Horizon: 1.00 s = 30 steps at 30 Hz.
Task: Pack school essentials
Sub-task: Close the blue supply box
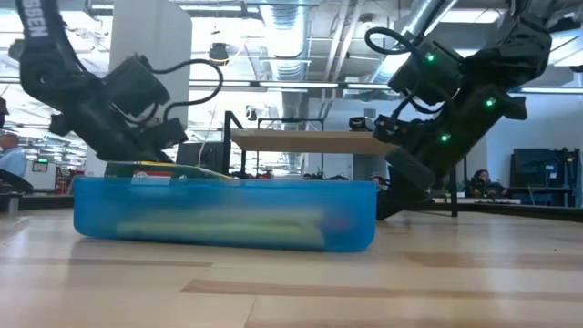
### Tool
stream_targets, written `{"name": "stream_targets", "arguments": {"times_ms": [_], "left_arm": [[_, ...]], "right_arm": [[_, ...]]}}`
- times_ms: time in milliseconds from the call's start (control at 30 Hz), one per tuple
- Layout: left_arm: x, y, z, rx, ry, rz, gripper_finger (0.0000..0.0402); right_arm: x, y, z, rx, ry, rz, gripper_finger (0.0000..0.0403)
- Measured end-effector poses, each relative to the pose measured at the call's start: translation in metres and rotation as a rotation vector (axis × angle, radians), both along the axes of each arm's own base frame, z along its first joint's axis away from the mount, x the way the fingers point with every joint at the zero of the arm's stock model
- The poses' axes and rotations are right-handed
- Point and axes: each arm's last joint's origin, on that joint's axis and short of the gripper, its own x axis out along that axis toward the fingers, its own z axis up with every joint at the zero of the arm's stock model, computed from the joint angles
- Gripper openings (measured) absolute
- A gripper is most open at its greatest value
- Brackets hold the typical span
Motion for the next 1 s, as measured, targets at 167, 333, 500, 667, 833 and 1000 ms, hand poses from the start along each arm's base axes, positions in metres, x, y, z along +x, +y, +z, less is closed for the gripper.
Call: {"name": "stream_targets", "arguments": {"times_ms": [167, 333, 500, 667, 833, 1000], "left_arm": [[0.011, 0.004, -0.005, -0.004, -0.008, -0.006, 0.0000], [0.014, 0.004, -0.005, -0.007, -0.006, -0.009, 0.0000], [0.016, 0.004, -0.004, -0.013, -0.033, -0.024, 0.0000], [0.017, 0.004, -0.002, -0.021, -0.049, -0.045, 0.0000], [0.017, 0.003, -0.002, -0.024, -0.053, -0.058, 0.0000], [0.016, 0.002, 0.000, -0.035, -0.065, -0.081, 0.0000]], "right_arm": [[0.001, -0.003, 0.000, 0.024, -0.006, 0.003, 0.0007], [0.002, -0.007, 0.001, 0.036, -0.024, -0.002, 0.0007], [0.004, -0.009, 0.002, 0.052, -0.049, 0.003, 0.0006], [0.006, -0.009, 0.003, 0.053, -0.082, 0.007, 0.0012], [0.009, -0.010, 0.008, 0.051, -0.129, 0.012, 0.0019], [0.010, -0.011, 0.013, 0.043, -0.163, 0.010, 0.0013]]}}
